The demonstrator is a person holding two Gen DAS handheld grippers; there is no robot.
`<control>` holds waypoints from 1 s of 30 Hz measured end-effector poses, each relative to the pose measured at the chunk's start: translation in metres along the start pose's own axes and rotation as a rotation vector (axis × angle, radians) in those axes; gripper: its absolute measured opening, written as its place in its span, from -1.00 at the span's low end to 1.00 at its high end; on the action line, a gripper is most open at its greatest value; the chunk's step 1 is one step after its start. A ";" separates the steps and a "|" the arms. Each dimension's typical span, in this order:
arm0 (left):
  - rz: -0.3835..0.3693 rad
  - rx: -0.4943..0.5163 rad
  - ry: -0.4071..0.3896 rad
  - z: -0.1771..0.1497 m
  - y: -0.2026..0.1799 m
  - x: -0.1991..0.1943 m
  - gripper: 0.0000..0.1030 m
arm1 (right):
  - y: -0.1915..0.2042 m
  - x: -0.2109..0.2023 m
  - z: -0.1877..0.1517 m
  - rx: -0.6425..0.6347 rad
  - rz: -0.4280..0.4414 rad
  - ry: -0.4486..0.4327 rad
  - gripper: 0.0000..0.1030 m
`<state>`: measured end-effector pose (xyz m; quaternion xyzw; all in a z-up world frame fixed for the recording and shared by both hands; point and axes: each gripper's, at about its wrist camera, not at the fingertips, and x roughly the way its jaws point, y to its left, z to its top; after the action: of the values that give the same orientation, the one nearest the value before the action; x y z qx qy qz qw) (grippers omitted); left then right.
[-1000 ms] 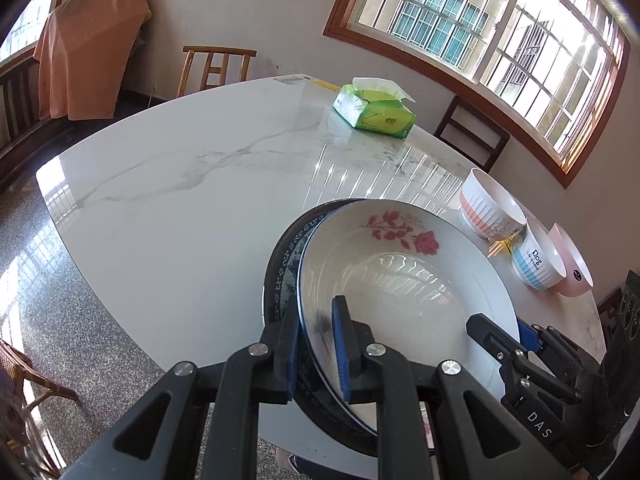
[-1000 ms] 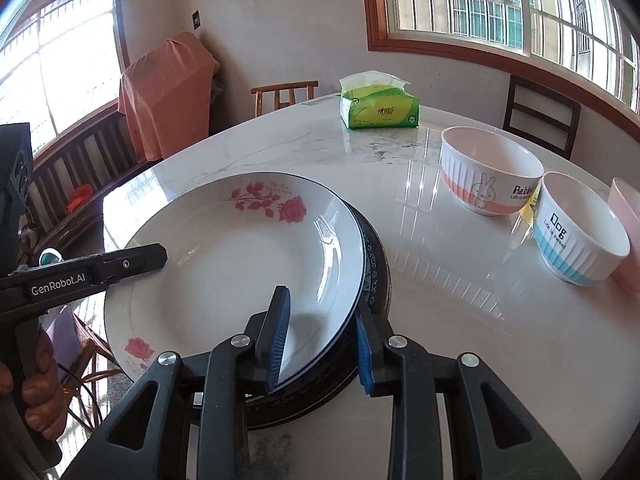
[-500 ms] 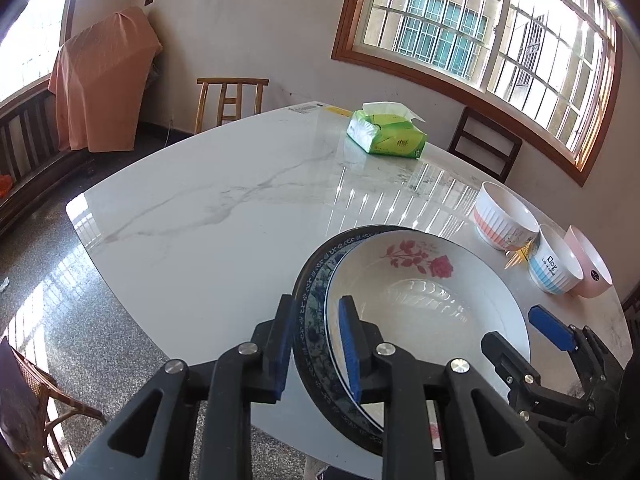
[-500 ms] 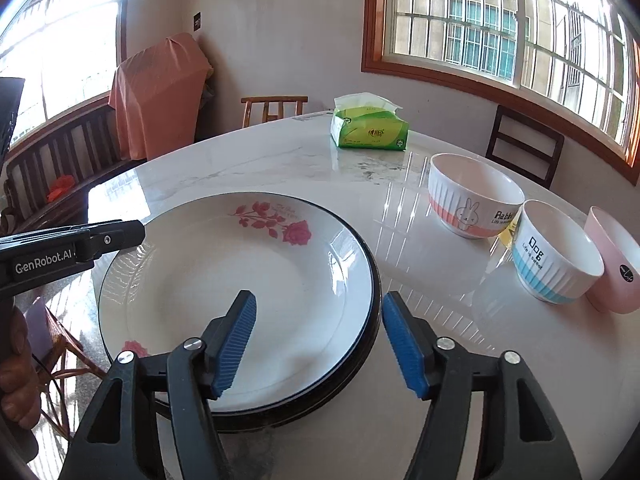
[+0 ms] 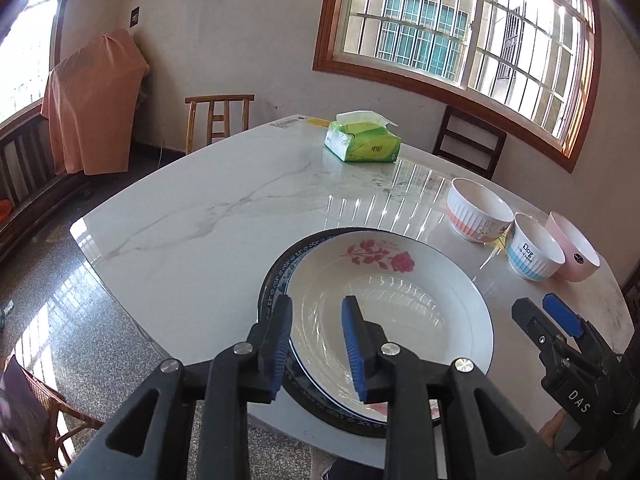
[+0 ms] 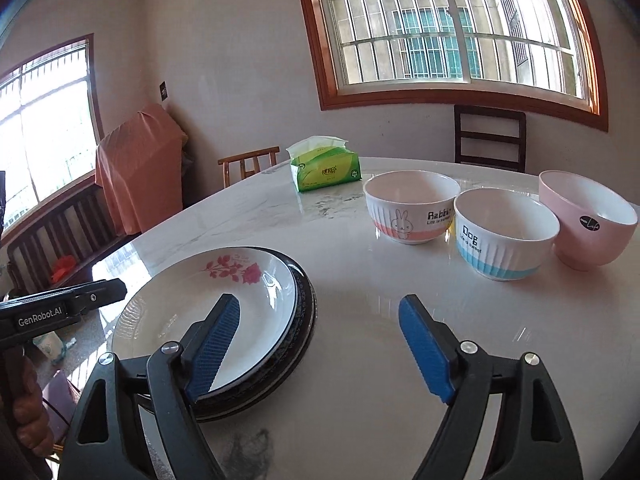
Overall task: Organize plates and bowls
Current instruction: 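Move both open tools to the rim of the pink bowl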
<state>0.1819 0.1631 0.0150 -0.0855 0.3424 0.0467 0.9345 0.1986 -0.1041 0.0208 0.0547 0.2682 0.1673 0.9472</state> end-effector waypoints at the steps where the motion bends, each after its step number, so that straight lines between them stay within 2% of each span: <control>1: 0.003 0.015 -0.005 -0.001 -0.005 -0.002 -0.48 | -0.010 -0.003 0.000 0.027 -0.007 -0.004 0.54; 7: -0.007 0.086 -0.013 -0.006 -0.035 -0.011 -0.39 | -0.074 -0.026 -0.004 0.181 -0.068 -0.013 0.54; 13: -0.061 0.148 0.017 -0.018 -0.074 -0.014 -0.21 | -0.132 -0.059 -0.013 0.285 -0.143 -0.047 0.54; 18: -0.153 0.175 0.091 -0.029 -0.107 -0.008 -0.20 | -0.170 -0.084 -0.022 0.376 -0.179 -0.075 0.54; 25: -0.332 0.215 0.216 -0.038 -0.158 -0.003 -0.20 | -0.215 -0.105 -0.038 0.565 -0.110 -0.088 0.55; 30: -0.444 0.203 0.303 -0.043 -0.187 0.005 -0.20 | -0.236 -0.118 -0.044 0.628 -0.124 -0.089 0.55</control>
<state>0.1854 -0.0287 0.0035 -0.0702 0.4540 -0.2068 0.8638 0.1485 -0.3660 -0.0047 0.3352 0.2680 0.0157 0.9031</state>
